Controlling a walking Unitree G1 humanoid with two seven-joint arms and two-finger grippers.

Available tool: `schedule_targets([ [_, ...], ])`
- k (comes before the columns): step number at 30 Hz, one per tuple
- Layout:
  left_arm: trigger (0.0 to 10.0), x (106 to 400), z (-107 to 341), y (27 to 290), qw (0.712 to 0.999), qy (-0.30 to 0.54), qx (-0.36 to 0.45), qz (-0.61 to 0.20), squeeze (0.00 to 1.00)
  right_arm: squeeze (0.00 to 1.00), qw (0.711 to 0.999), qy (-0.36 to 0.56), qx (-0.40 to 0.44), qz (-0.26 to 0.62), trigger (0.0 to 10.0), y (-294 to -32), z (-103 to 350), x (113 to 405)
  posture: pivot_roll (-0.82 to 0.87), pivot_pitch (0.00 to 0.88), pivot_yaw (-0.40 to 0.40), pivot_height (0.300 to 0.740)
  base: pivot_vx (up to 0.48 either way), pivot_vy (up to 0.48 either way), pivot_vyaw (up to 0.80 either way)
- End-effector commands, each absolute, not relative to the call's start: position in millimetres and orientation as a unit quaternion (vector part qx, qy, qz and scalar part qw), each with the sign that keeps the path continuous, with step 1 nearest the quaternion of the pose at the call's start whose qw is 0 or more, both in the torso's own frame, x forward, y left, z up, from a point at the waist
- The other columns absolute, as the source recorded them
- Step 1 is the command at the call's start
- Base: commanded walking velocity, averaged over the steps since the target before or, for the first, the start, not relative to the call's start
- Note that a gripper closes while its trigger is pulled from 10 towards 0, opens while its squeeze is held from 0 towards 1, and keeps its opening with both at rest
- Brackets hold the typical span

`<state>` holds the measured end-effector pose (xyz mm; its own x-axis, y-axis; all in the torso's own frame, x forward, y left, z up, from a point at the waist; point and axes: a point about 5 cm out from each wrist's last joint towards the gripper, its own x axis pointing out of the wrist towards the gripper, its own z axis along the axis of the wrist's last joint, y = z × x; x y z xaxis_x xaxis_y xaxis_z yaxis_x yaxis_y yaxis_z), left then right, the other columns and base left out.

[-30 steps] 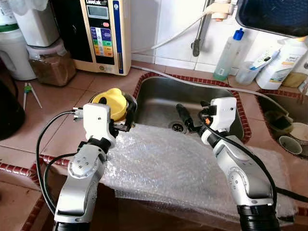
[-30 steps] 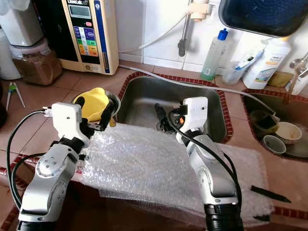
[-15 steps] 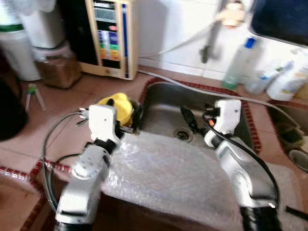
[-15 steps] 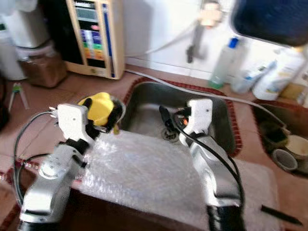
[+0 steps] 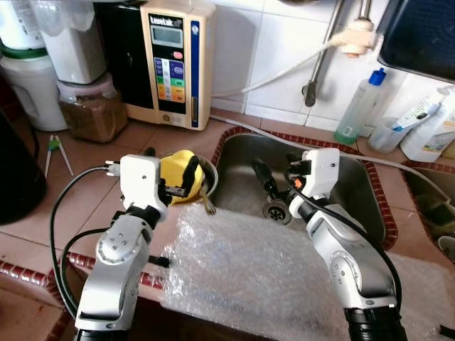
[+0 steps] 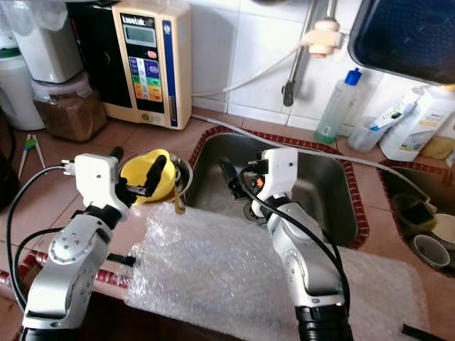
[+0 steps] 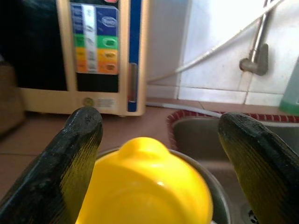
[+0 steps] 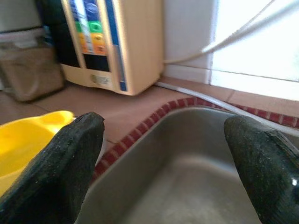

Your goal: Kitchen organization

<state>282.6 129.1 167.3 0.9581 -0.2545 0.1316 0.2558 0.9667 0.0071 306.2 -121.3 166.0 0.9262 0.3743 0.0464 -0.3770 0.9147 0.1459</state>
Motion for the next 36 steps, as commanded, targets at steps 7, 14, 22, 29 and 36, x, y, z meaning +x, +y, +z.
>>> schedule_targets([
  [7, 10.0, 282.1, 166.8, 124.8, 0.989, -0.065, -0.006, -0.133, 0.00, 0.00, 0.981, -0.019, 0.071, 0.179, 10.0, -128.0, 170.7, 306.7, -0.03, 0.031, -0.069, 0.740, 0.000, 0.000, 0.00],
  [14, 10.0, 281.0, 166.1, 123.2, 0.988, -0.064, -0.014, -0.138, 0.00, 0.00, 0.981, -0.014, 0.066, 0.183, 10.0, -128.7, 167.5, 303.6, -0.04, 0.032, -0.070, 0.740, 0.000, -0.040, 0.00],
  [22, 10.0, 280.0, 165.1, 124.0, 0.988, -0.062, -0.018, -0.137, 0.00, 0.00, 0.982, -0.019, 0.065, 0.175, 10.0, -131.5, 168.5, 303.8, -0.04, 0.033, -0.070, 0.740, 0.000, -0.302, 0.00],
  [29, 10.0, 279.9, 165.0, 125.4, 0.989, -0.063, -0.018, -0.136, 0.00, 0.00, 0.982, -0.018, 0.066, 0.177, 10.0, -129.8, 166.9, 304.2, -0.03, 0.030, -0.068, 0.740, 0.000, -0.321, 0.00],
  [36, 10.0, 280.1, 165.2, 126.6, 0.989, -0.063, -0.013, -0.134, 0.00, 0.00, 0.982, -0.020, 0.061, 0.180, 10.0, -128.6, 167.7, 304.1, -0.03, 0.029, -0.065, 0.740, 0.000, -0.316, 0.00],
])
